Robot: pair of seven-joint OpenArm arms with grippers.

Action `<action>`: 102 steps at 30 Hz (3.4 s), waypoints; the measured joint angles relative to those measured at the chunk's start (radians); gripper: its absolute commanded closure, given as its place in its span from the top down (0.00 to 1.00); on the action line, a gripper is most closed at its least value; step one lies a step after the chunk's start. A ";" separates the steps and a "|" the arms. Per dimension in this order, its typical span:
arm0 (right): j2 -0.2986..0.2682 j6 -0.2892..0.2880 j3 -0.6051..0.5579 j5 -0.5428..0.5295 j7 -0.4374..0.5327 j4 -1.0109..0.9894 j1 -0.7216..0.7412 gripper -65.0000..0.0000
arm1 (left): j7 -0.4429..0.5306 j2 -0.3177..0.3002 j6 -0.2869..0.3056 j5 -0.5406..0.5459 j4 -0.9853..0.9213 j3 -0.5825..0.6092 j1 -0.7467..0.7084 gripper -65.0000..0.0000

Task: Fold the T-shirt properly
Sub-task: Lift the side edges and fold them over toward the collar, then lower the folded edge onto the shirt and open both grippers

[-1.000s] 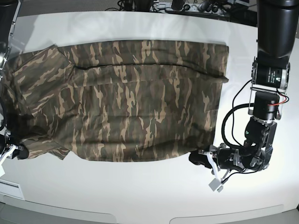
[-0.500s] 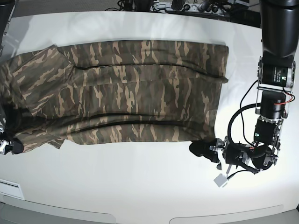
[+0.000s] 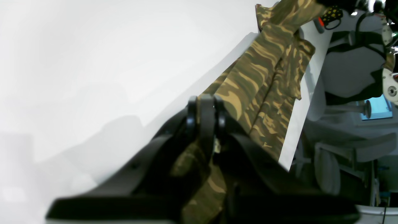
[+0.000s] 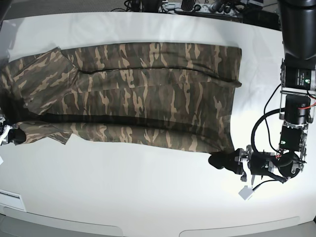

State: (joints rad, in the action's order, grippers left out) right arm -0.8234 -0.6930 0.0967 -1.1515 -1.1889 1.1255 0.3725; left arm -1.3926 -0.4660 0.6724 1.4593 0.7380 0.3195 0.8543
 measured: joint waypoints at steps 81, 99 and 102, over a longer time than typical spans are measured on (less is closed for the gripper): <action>-0.111 0.000 0.016 -0.315 -0.211 0.008 -0.249 0.00 | -0.006 -0.209 0.013 0.000 0.753 -0.072 -0.489 0.00; -0.082 0.000 0.017 -0.218 -0.142 0.008 -0.379 0.00 | 0.138 -0.208 0.014 -0.259 0.753 -0.072 -0.592 0.00; -0.082 0.000 0.017 -0.218 -0.142 0.008 -0.378 0.05 | 0.205 -0.208 0.014 -0.291 0.753 -0.072 -0.591 0.00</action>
State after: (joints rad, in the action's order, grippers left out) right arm -0.9058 -0.6933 0.1139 -1.3693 -1.3312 1.1339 -0.0059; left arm -1.1877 -0.6739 0.6865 1.1679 1.4906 0.2470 0.2630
